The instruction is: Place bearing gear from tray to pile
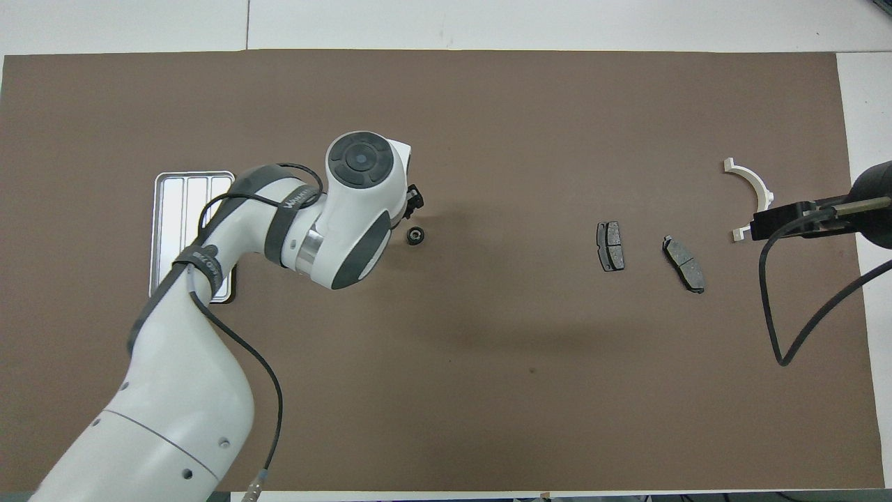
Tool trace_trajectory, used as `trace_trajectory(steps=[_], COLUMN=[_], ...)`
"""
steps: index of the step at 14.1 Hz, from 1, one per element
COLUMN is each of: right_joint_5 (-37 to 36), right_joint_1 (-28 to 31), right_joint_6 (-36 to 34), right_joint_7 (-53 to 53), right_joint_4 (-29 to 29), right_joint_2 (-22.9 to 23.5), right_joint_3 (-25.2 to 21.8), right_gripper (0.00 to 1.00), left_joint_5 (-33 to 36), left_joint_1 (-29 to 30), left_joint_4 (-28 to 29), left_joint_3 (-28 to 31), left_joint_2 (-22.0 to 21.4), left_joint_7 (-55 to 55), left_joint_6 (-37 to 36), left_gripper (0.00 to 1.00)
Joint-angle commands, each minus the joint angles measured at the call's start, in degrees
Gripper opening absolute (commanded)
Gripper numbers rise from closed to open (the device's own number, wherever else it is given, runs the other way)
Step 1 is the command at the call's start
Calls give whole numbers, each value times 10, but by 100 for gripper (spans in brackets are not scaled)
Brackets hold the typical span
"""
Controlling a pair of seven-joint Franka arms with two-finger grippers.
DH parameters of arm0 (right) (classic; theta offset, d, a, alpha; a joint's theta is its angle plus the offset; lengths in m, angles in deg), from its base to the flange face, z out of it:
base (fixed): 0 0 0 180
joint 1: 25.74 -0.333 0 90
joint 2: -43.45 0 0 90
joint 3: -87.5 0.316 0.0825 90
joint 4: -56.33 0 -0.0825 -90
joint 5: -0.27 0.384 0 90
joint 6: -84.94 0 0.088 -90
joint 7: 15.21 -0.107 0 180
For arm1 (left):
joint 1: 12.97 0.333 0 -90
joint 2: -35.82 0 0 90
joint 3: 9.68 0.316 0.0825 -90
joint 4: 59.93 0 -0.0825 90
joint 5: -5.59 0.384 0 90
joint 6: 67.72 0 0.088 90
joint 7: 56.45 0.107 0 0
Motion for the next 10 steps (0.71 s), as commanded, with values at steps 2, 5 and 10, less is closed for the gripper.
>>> trace_trajectory(steps=[2,5,10], right_joint_5=[13,14,17], right_joint_1=[-8,-69,-193], right_joint_6=[-2,7,103], right_joint_7=[-68,-184,-423], right_joint_4=[-17,-17,-15], right_joint_2=[-17,-9,66], right_joint_3=[2,2,2], right_gripper=[100,100,100], left_joint_5=[3,1,0], left_joint_1=[131,215,297], left_joint_4=[100,139,196], left_joint_3=[-6,-6,-7], left_joint_2=[-115,-131,-154], left_joint_7=[202,347,499], left_joint_6=[-35,-19,4], left_gripper=[100,100,93])
